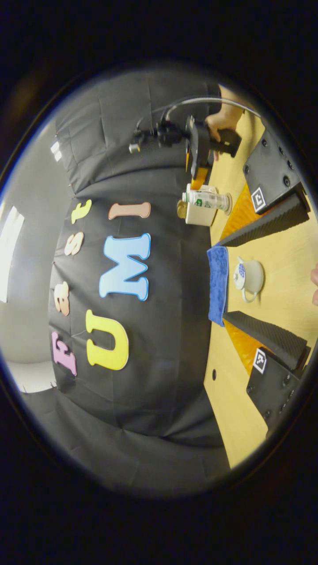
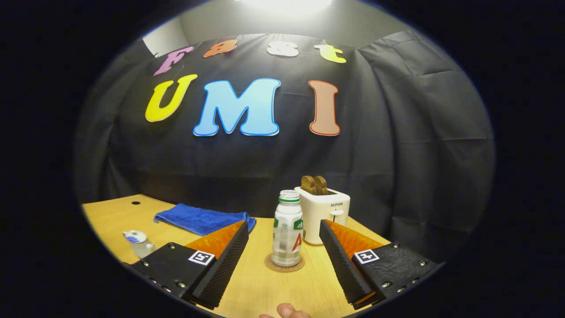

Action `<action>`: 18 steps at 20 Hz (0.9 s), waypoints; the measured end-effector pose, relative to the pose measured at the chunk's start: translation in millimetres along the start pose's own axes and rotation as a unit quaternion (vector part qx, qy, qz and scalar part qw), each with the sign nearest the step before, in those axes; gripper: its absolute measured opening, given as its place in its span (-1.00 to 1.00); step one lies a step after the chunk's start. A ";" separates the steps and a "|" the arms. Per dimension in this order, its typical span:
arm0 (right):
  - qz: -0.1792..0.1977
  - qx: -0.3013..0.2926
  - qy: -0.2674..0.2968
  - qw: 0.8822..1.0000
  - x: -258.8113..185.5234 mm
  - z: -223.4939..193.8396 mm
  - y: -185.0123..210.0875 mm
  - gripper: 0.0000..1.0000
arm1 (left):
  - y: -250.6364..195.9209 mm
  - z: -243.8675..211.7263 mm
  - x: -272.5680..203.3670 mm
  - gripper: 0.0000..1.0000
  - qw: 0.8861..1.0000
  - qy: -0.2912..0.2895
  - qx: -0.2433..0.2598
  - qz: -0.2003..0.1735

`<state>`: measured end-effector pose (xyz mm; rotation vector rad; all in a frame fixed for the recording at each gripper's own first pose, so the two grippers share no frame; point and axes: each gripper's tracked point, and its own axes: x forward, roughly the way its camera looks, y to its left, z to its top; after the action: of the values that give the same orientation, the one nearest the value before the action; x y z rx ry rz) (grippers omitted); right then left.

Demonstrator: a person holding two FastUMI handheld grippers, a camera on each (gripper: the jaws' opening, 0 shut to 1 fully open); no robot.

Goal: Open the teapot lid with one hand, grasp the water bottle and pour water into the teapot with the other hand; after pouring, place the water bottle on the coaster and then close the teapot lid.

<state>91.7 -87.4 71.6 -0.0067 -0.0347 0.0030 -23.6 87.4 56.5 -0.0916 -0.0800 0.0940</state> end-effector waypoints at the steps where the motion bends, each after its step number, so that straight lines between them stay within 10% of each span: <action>1: 0.007 0.017 -0.003 1.000 -24.5 -4.4 12.7 0.99 | -5.9 -10.7 5.8 0.97 1.000 0.003 -0.009 0.009; 6: 0.020 0.021 0.014 0.999 -95.6 -54.6 65.5 0.98 | -43.5 -67.3 16.2 0.99 0.998 0.052 -0.006 0.028; 18: 0.023 0.004 0.018 1.000 -98.8 -66.2 82.2 0.94 | -68.6 -59.3 3.1 0.99 0.996 0.039 0.055 0.052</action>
<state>-5.0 -5.9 1.4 -0.0002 0.0009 0.0487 -9.3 14.5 4.4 0.0099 0.0088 0.1986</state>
